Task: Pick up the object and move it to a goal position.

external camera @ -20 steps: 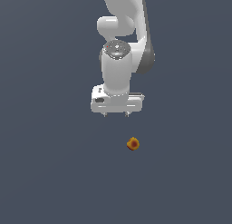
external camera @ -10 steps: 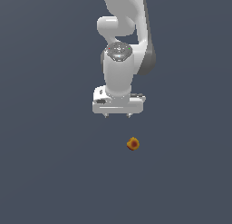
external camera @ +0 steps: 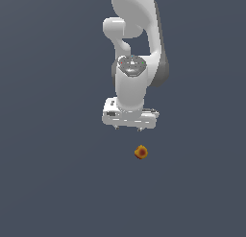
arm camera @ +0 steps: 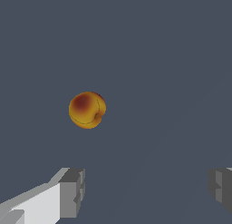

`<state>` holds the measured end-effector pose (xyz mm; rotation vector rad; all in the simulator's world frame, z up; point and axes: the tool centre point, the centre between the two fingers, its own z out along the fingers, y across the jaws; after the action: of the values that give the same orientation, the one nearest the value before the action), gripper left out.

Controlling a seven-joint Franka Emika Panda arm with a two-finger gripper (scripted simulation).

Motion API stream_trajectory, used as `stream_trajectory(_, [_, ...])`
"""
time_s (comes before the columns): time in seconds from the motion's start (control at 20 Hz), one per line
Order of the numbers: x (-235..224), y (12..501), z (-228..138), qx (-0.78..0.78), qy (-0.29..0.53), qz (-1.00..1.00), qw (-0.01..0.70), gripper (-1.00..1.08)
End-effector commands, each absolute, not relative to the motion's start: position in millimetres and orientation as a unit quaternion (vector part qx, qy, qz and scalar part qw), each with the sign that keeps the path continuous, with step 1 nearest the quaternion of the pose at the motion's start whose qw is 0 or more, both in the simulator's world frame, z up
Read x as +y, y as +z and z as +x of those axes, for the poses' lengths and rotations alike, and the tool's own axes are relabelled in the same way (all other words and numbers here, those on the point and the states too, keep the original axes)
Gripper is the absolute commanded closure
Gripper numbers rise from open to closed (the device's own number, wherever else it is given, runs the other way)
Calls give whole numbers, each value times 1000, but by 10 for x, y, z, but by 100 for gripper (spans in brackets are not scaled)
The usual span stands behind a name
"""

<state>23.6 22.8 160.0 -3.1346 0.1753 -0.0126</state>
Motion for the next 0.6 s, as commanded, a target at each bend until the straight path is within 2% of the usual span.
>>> stream_trajectory(0.0, [291,1527,302,80,-3,-997,2,-92])
stream_trajectory(0.55, [622,1135,598,202,-1,-979,2,-92])
